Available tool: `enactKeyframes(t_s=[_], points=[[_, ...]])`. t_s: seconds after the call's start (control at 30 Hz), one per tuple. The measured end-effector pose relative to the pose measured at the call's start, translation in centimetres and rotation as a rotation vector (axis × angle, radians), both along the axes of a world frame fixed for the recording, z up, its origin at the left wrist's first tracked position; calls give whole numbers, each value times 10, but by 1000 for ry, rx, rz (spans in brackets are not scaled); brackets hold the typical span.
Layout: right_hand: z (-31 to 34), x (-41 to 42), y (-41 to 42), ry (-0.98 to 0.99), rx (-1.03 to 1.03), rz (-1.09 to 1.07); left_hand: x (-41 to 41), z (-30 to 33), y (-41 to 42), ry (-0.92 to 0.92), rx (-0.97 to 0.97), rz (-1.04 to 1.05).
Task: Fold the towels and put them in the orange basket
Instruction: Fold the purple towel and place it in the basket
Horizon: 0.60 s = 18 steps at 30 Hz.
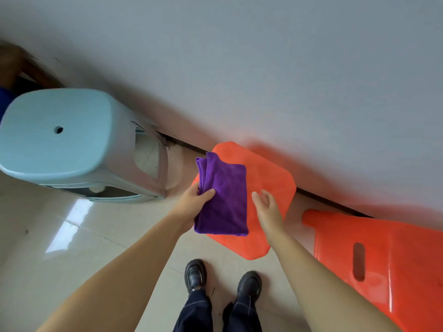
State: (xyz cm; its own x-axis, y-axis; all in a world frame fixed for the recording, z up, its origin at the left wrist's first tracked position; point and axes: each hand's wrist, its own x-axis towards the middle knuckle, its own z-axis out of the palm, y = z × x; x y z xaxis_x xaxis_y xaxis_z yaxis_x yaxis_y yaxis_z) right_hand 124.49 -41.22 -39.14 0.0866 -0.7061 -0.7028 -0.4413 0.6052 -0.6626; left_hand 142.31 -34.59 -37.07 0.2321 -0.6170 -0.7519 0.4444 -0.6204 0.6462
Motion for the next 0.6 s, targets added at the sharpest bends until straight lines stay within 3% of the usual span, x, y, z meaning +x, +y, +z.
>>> enactKeyframes(t_s=[0.1, 0.17, 0.4, 0.6], points=[[35, -14, -7, -222, 474, -166, -10, 45, -9, 162, -108, -79], [63, -26, -5, -376, 614, -246, -16, 72, -10, 226, -130, -90], [142, -76, -3, -454, 497, -229, -37, 127, 3, 187, -104, -68], [200, -141, 6, -543, 317, -315, -89, 168, -14, 174, -120, -241]])
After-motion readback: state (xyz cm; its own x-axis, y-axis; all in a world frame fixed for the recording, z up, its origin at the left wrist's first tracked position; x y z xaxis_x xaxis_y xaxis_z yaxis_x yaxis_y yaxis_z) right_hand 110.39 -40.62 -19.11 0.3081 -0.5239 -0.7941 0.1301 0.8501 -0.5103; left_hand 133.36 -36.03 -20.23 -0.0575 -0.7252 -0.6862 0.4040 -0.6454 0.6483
